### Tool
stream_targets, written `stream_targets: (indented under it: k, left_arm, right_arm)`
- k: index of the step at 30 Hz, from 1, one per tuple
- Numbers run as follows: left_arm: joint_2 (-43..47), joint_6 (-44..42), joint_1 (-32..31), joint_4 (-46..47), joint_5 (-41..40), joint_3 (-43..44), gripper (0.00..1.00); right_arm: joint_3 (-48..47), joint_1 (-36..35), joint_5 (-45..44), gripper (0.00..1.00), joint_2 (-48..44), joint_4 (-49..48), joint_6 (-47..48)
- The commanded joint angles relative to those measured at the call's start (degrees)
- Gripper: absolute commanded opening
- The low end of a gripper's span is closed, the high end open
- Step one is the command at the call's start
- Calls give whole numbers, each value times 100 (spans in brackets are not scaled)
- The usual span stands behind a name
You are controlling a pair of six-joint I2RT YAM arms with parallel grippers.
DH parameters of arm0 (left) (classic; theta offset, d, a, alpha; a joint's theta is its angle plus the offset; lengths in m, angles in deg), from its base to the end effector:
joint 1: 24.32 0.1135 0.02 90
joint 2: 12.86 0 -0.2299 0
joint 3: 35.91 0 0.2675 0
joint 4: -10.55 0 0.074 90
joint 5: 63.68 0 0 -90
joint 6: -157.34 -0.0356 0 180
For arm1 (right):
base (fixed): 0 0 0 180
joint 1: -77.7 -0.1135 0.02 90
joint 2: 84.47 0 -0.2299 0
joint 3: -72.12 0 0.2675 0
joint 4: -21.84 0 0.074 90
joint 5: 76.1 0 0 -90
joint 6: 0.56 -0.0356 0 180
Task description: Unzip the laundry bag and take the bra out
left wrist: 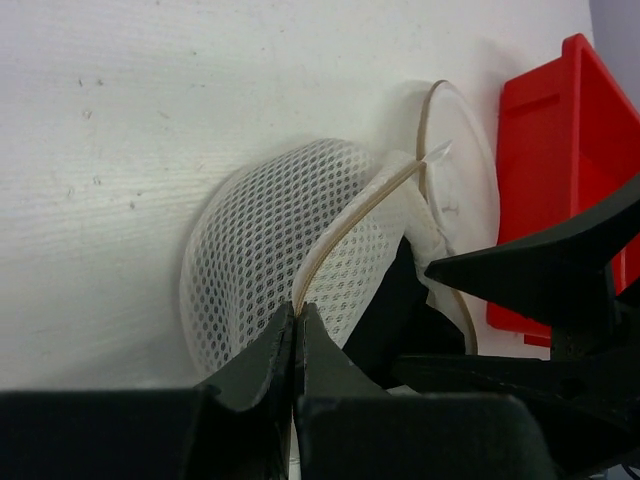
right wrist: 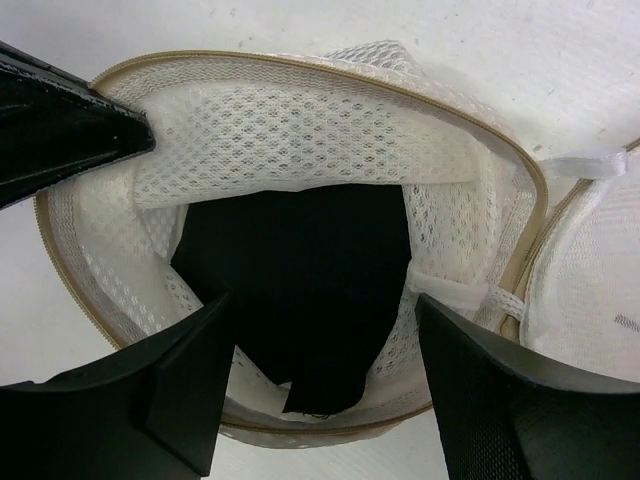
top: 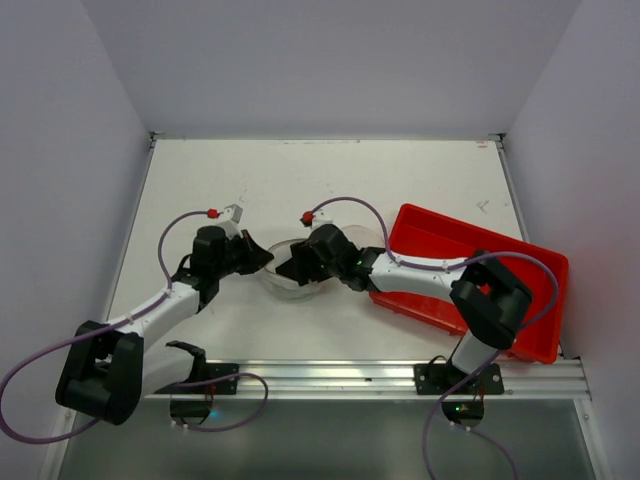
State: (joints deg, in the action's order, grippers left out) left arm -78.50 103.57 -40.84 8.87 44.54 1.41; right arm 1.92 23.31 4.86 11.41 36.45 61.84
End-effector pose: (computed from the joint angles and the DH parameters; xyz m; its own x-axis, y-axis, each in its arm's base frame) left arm 0.2404 -0.0829 0.1421 -0.6997 -0.3780 -0.6062 0.1440 0.7565 -0.6380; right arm 0.2188 0.2958 0.1557 -0.6733 -0.1544 -0.7231 -0.4752 0.8395 0.2634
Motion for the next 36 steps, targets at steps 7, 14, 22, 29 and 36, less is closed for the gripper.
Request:
stream_targets:
  k: [7, 14, 22, 29, 36]
  left_arm:
    - [-88, 7, -36, -4, -415, -230, 0]
    - [-343, -10, -36, 14, -582, -212, 0]
    - [-335, 16, -36, -13, -688, -160, 0]
    - [-160, -45, -27, -311, -819, 77, 0]
    - [-62, -125, -27, -733, -1259, 271, 0]
  right_arm:
    - [46, -142, 429, 79, 519, -639, -167]
    - [-297, -151, 262, 74, 1003, -552, -71]
    - [-289, -151, 157, 28, 899, -613, 17]
    - [-227, -151, 139, 0, 162, -648, 272]
    - [142, -124, -169, 0, -945, -868, 492]
